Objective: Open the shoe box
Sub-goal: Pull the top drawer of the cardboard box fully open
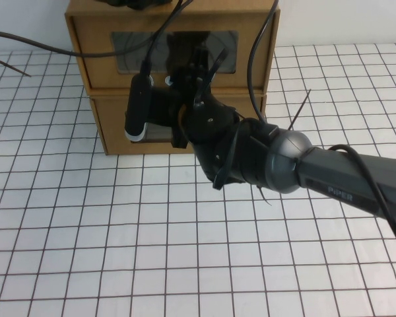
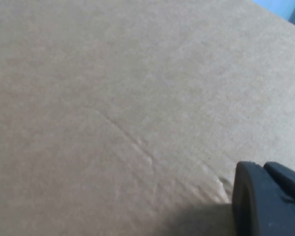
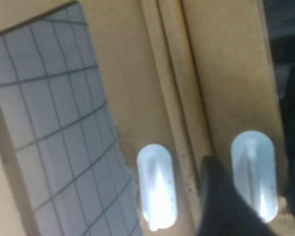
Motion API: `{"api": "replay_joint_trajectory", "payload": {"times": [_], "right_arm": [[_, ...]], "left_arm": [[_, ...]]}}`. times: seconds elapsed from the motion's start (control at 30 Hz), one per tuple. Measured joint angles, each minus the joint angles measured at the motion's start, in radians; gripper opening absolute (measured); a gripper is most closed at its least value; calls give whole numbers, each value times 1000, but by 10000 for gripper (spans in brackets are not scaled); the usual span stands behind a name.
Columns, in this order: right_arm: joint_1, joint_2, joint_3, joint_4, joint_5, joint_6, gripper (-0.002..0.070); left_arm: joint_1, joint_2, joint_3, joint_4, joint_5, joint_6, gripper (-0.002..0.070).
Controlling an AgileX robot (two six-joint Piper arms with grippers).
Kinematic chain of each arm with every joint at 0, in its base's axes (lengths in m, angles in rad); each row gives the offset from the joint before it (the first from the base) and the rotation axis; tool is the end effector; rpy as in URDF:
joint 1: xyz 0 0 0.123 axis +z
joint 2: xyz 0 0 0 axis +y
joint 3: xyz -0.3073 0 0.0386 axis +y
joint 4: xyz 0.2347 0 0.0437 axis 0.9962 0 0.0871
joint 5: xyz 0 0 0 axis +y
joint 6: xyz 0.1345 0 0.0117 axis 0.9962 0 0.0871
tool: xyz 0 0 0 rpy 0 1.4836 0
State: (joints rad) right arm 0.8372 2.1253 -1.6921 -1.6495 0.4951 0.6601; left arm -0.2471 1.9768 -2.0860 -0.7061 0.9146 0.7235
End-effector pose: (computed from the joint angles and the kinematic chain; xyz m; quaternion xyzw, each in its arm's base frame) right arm 0.4087 0.3578 0.2695 -0.5334 0.5892 -0.2429 0.5562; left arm 0.4504 -0.1852 0.3953 0.3288 0.7925 -0.2356 0.4565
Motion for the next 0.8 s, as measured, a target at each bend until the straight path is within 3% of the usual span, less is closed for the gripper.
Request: {"api": "replay_joint_trajectory", "payload": {"times": [0.3, 0.8], "right_arm": [[-2, 0, -2, -17, 14, -6, 64], [13, 0, -2, 1, 43, -12, 64]], "left_arm": [[0, 0, 0, 0, 4, 0, -4], [0, 0, 0, 0, 6, -2, -4]]}}
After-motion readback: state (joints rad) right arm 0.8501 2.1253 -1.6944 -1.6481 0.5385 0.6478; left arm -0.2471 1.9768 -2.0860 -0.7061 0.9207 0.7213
